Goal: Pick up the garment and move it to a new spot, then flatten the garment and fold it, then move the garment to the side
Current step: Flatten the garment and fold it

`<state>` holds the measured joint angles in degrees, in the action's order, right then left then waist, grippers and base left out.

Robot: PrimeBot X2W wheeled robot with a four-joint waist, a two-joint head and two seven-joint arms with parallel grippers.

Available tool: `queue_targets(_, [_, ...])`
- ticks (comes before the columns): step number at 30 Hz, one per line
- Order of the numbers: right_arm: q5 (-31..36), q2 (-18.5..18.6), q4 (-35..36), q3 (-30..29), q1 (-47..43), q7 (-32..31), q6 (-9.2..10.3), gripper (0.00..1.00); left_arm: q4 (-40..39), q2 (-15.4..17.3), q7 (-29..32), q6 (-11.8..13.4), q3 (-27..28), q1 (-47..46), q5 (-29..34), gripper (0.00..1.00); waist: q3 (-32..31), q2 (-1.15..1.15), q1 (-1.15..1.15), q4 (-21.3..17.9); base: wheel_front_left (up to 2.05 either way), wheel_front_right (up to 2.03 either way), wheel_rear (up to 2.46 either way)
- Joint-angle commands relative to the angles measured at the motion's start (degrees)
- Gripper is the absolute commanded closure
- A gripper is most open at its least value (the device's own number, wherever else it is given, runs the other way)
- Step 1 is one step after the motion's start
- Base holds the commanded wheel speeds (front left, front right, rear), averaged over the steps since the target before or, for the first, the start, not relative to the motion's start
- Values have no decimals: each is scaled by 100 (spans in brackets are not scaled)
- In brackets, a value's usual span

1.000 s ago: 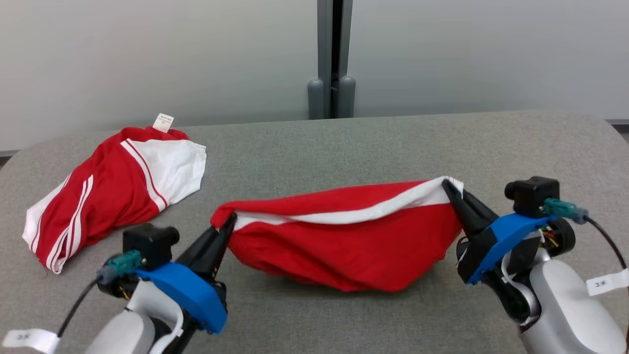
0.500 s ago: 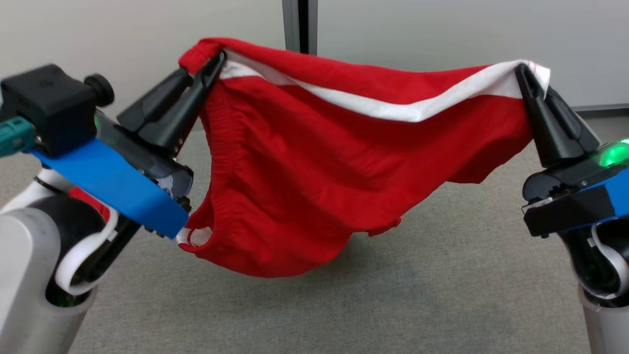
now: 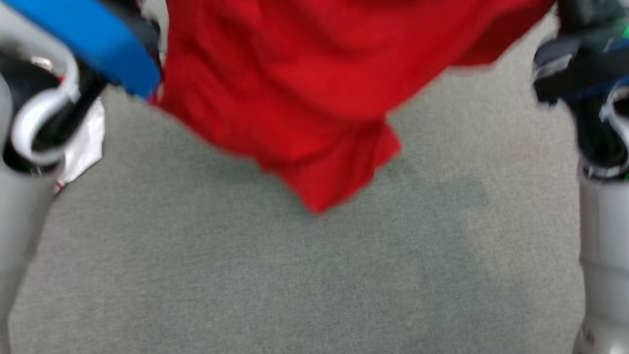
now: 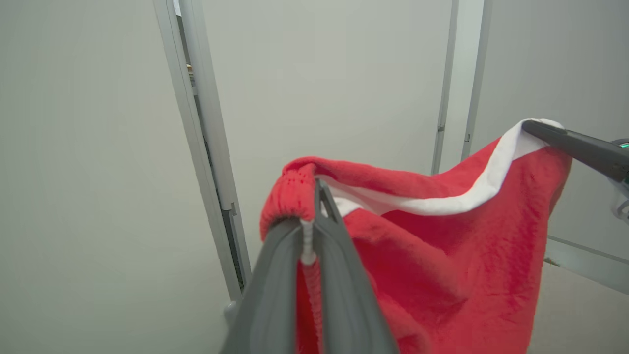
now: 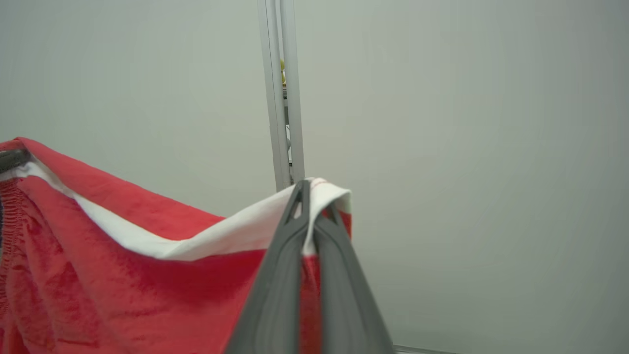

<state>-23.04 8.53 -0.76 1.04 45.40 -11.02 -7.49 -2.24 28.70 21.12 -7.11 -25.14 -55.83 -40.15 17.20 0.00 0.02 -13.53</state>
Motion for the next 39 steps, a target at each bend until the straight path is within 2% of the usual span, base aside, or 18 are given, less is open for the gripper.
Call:
queue_targets(1, [113,-51,-187,-54,450,154,-1,100,198,-62,-156,-47,-6,-429,67,100,169,0,-2,3,0,0,0])
queue_targets(8, [629,-173,-826,-77,1689,810,-1,100,1109,-409,-906,-49,-50,-1586,166,100,625,0,-2,-113,0,0,0])
queue_targets(13, [824,-341,-1252,12,1576,1295,-1,100,1555,-469,-1426,-50,-260,-1544,119,100,1011,0,-2,-141,0,0,0])
queue_targets(21, [579,-440,-1951,492,389,2016,-1,100,1733,-266,-2202,-51,-907,-33,-283,100,1086,0,-2,-78,0,0,0])
queue_targets(27, [364,-415,-2122,740,-592,2352,-1,100,1506,-175,-2912,-46,-1064,1329,-524,100,785,0,-2,-15,0,0,0])
queue_targets(33, [224,-331,-1623,600,-1786,2456,-1,100,1005,-227,-3367,154,-1293,2545,-465,100,197,0,-2,119,0,0,0])
queue_targets(39, [184,-410,-576,353,-3222,2109,-1,100,283,-170,-3504,473,-1424,3711,-525,100,-461,0,-2,170,0,0,0])
